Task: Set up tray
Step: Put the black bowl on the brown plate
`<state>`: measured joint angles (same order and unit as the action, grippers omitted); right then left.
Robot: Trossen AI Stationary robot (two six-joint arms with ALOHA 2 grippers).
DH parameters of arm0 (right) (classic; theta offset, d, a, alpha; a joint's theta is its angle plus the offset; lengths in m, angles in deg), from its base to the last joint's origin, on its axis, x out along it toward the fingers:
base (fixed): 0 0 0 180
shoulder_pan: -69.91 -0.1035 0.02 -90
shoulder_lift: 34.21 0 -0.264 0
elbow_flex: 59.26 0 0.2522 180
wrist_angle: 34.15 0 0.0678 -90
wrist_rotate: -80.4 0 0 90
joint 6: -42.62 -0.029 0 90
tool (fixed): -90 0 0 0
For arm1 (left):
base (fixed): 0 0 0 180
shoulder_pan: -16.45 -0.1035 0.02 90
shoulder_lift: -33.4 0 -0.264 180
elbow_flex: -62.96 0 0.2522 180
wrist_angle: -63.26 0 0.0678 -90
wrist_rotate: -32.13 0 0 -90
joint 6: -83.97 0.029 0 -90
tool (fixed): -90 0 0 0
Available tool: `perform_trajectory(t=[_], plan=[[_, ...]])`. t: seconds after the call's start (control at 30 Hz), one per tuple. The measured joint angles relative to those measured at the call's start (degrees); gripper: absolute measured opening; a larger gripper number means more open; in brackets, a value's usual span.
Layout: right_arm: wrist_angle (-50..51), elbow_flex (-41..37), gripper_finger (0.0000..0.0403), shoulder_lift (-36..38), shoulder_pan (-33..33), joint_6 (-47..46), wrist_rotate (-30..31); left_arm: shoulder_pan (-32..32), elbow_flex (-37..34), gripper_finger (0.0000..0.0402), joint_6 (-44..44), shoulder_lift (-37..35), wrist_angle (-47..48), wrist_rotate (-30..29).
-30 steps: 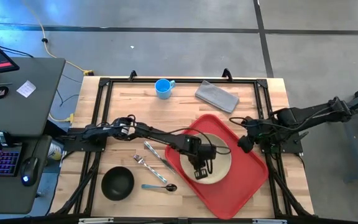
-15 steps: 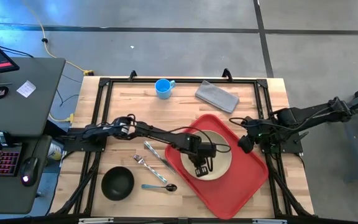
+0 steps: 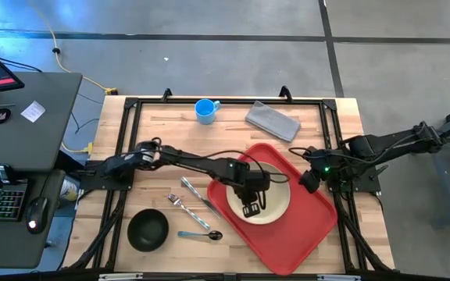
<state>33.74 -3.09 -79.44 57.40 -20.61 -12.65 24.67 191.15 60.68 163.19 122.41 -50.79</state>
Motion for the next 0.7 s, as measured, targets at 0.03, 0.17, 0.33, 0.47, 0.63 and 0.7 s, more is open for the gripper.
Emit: perform_trajectory(t=[0.03, 0.17, 0.33, 0.47, 0.63, 0.7], plan=[[-0.02, 0.00, 0.0138, 0.00, 0.00, 0.30, -0.03, 0.01, 0.01, 0.0066, 0.50, -0.89, 0.38, -0.14], [-0.11, -0.02, 0.0138, -0.02, 0.00, 0.04, -0.50, 0.48, 0.01, 0.0082, 0.35, -4.89, 4.85, -0.26], [-4.10, -0.26, 0.0138, -0.11, -0.15, -4.70, -0.43, 3.03, 0.10, 0.0086, 0.34, -9.27, 12.93, -2.92], [-9.34, -0.26, 0.0138, -0.49, -0.15, -1.99, -0.10, 4.65, 0.02, 0.0078, -1.35, -10.87, 16.31, -2.84], [-12.20, -0.26, 0.0138, -1.67, -0.31, -2.08, 0.25, 7.28, -0.01, 0.0061, -7.85, -13.10, 21.41, -2.22], [-13.02, -0.26, 0.0138, -2.01, -0.51, -4.00, 0.84, 8.76, 0.00, 0.0048, -10.00, -14.22, 21.03, -2.38]])
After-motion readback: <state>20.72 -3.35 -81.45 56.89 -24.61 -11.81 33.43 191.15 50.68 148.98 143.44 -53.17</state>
